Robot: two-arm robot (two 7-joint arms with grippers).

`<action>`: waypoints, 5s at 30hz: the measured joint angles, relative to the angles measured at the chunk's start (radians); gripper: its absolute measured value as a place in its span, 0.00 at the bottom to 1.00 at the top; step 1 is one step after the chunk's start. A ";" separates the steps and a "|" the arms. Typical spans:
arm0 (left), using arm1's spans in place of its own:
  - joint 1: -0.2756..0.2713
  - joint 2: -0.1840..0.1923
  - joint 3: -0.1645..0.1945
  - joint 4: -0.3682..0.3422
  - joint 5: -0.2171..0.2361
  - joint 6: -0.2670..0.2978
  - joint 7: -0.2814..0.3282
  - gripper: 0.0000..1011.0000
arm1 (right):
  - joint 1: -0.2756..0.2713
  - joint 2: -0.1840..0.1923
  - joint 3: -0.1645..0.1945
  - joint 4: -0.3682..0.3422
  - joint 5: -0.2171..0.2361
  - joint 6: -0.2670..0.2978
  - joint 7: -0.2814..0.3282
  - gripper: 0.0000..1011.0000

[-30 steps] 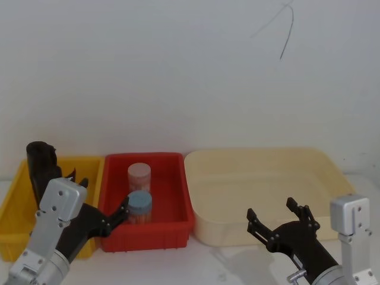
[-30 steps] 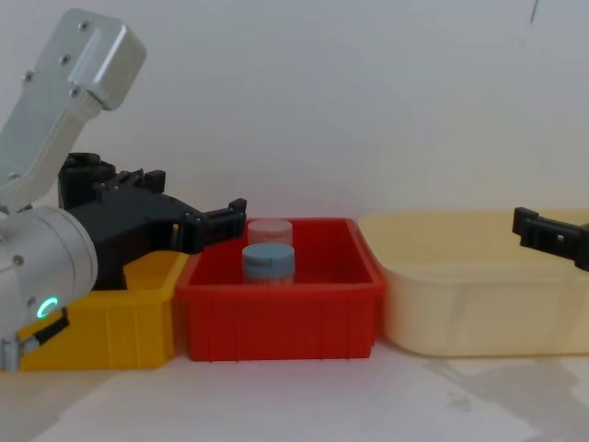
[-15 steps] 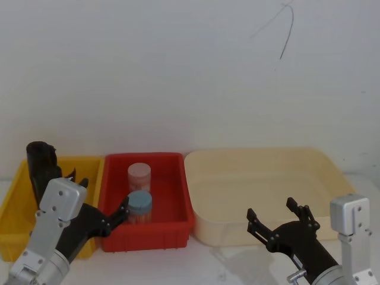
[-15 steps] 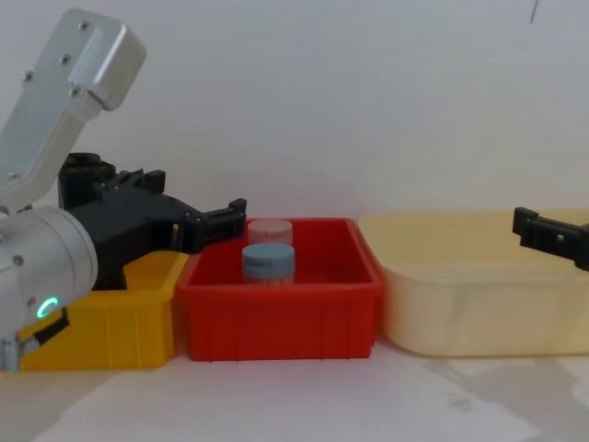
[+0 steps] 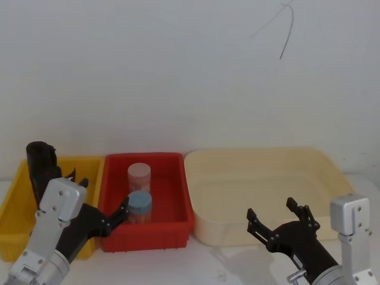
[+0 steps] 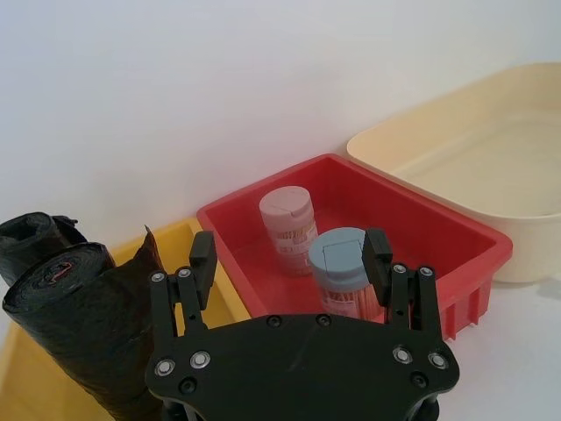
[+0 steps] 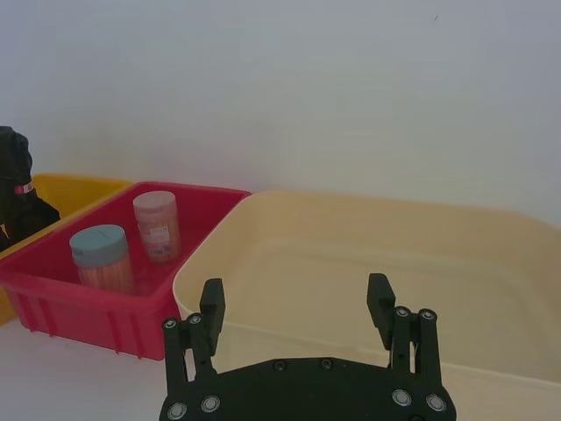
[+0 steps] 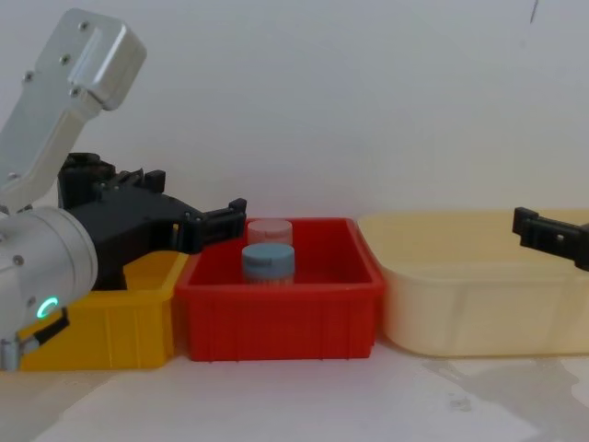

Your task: Pick up the garbage bag with the one hand and transfer it to the other hand.

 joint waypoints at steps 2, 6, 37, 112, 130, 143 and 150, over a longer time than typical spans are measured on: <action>0.000 0.000 0.000 0.000 0.000 0.000 0.000 0.99 | 0.000 0.000 0.000 0.000 0.000 0.000 0.000 0.99; 0.000 0.000 0.000 0.000 0.000 0.000 0.000 0.99 | 0.000 0.000 0.000 0.000 0.000 0.000 0.000 0.99; -0.024 0.001 -0.025 -0.193 -0.044 0.255 -0.027 0.99 | 0.101 -0.001 -0.028 0.025 0.064 0.094 0.119 0.99; 0.123 -0.016 -0.360 -0.136 -0.190 0.224 -0.092 0.99 | 0.431 -0.156 -0.216 0.241 0.088 0.331 0.188 0.99; -0.023 -0.042 -0.298 0.040 -0.183 0.216 -0.181 0.99 | 0.428 -0.154 -0.206 0.241 0.113 0.323 0.181 0.99; -0.078 -0.061 -0.280 0.120 -0.171 0.206 -0.205 0.99 | 0.435 -0.146 -0.206 0.247 0.129 0.330 0.181 0.99; -0.096 -0.067 -0.275 0.147 -0.171 0.198 -0.218 0.99 | 0.440 -0.144 -0.207 0.254 0.133 0.334 0.179 0.99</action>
